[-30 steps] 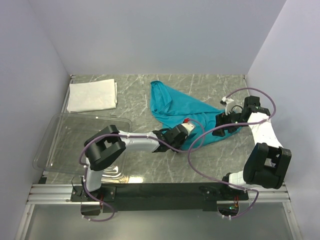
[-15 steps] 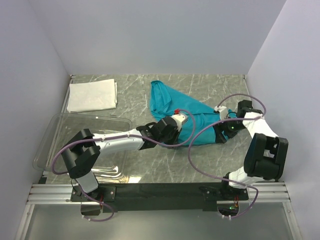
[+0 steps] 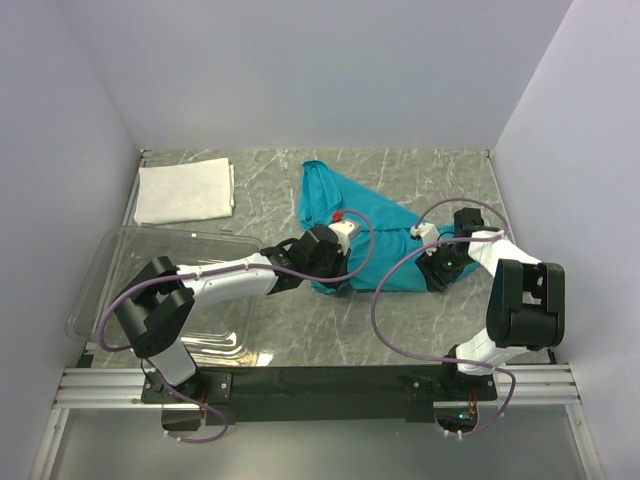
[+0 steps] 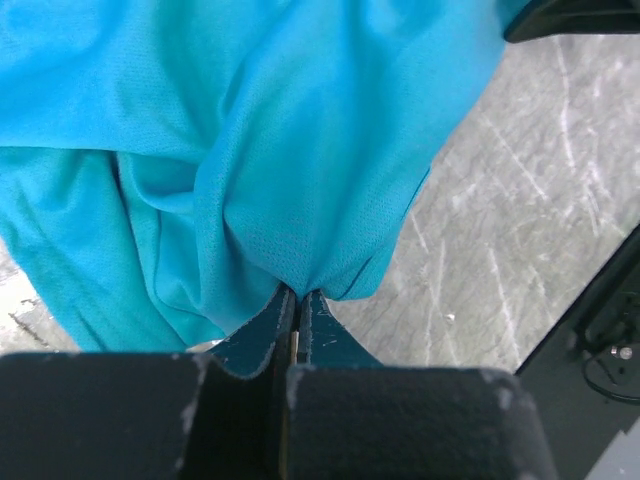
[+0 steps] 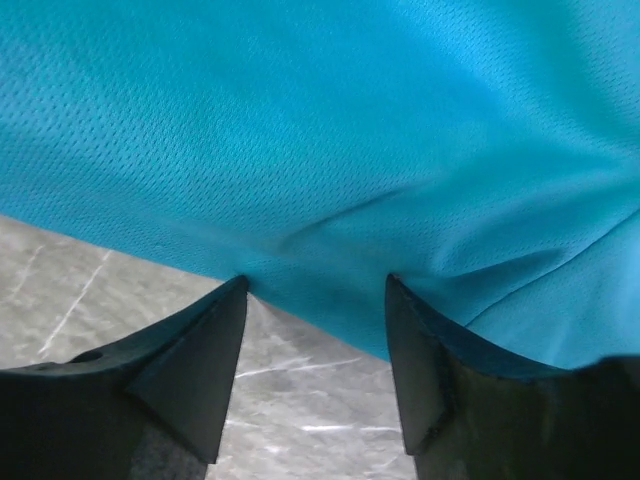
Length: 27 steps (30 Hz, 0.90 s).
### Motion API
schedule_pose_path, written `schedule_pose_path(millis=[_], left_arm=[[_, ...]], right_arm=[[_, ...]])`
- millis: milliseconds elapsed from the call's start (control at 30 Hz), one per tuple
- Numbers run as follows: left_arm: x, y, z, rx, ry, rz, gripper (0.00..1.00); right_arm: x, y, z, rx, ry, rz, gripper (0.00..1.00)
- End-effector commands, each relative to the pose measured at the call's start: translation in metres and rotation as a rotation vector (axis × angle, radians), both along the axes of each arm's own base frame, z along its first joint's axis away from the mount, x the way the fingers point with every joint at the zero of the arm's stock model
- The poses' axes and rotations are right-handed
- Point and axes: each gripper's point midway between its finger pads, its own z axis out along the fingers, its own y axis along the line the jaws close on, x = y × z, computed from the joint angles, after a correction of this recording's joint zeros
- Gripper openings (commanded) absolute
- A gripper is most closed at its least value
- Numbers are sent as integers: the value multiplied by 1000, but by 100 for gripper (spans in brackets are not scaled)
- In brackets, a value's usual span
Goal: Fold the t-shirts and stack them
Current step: Flatten the tshirt out
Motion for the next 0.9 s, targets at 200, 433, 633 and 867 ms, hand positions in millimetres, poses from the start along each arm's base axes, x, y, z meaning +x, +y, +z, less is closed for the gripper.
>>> schedule_pose_path(millis=[200,433,633,867], left_arm=[[-2,-8,20,-105,21,-31,1],[-1,-3,29,-128,14,-33,0],[9,9,77,-162,-84,-20,0],[31,39,206,-268,-347,56,0]], right_arm=[[1,6,-7,-12,-15,-10,26],[4,21,43,98,-55,34,3],[11,44,124,247,-211,97,0],[35,63,271,344,-512,113,0]])
